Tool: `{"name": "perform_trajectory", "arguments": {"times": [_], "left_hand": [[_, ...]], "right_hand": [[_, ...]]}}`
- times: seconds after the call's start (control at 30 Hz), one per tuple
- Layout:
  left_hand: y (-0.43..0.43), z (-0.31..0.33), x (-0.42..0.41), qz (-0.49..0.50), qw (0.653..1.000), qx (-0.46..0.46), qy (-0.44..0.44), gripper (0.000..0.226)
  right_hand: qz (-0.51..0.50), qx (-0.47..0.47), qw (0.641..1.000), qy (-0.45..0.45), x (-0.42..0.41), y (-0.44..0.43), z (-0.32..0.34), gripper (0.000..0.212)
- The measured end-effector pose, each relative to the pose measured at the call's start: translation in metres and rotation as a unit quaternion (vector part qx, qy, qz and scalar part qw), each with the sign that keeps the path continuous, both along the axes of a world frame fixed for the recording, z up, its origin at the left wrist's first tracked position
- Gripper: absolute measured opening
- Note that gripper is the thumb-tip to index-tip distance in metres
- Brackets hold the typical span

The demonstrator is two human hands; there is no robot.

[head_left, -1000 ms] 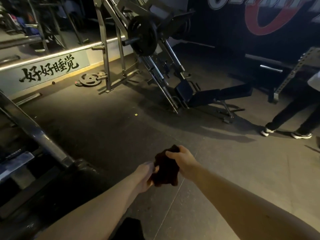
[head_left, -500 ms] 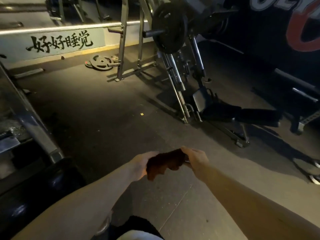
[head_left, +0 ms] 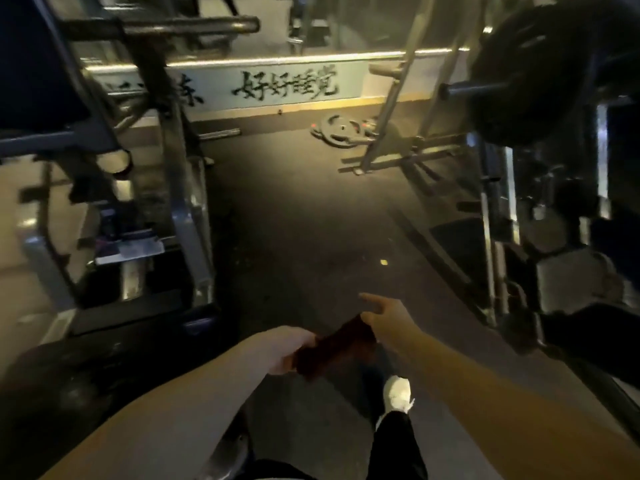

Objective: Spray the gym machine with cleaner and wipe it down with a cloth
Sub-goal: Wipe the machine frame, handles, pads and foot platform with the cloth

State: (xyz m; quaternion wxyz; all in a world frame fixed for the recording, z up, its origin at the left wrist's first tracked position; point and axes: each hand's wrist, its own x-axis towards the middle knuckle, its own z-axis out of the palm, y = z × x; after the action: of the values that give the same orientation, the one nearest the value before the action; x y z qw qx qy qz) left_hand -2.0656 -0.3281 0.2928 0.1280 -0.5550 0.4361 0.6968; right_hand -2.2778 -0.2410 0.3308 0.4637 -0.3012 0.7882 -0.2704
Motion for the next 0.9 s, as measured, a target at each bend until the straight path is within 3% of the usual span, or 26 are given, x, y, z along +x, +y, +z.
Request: {"name": "perform_trajectory", "arguments": {"times": [0.1,0.2,0.33,0.4,0.47,0.53,0.67,0.9], "left_hand": [[-0.041,0.004,-0.023,0.131,0.989,-0.070,0.002,0.022],[-0.073,0.031,-0.038,0.247,0.961,-0.120,-0.011,0.017],[-0.104,0.065,-0.047,0.190,0.949,-0.239,-0.072,0.044],[-0.115,0.075,-0.051,0.191,0.927,-0.298,-0.125,0.034],[-0.125,0.077,-0.052,0.216,0.893,-0.347,-0.186,0.019],[-0.136,0.077,-0.049,0.202,0.874,-0.374,-0.235,0.018],[-0.158,0.071,-0.037,0.275,0.849,-0.390,-0.226,0.007],[-0.208,0.078,-0.006,0.455,0.807,-0.342,-0.157,0.008]], "right_hand": [[0.119,-0.009,0.993,-0.007,-0.036,-0.077,-0.012,0.032],[0.266,-0.023,0.964,-0.011,-0.062,-0.148,0.006,0.021],[0.448,-0.045,0.893,0.009,-0.083,-0.235,0.038,0.031],[0.517,-0.070,0.852,0.038,-0.081,-0.274,0.050,0.030],[0.559,-0.091,0.821,0.068,-0.071,-0.307,0.053,0.024],[0.589,-0.111,0.794,0.099,-0.054,-0.335,0.054,0.016],[0.642,-0.119,0.749,0.116,-0.015,-0.385,0.055,0.015],[0.662,-0.047,0.748,0.007,0.045,-0.447,0.069,0.007]]}}
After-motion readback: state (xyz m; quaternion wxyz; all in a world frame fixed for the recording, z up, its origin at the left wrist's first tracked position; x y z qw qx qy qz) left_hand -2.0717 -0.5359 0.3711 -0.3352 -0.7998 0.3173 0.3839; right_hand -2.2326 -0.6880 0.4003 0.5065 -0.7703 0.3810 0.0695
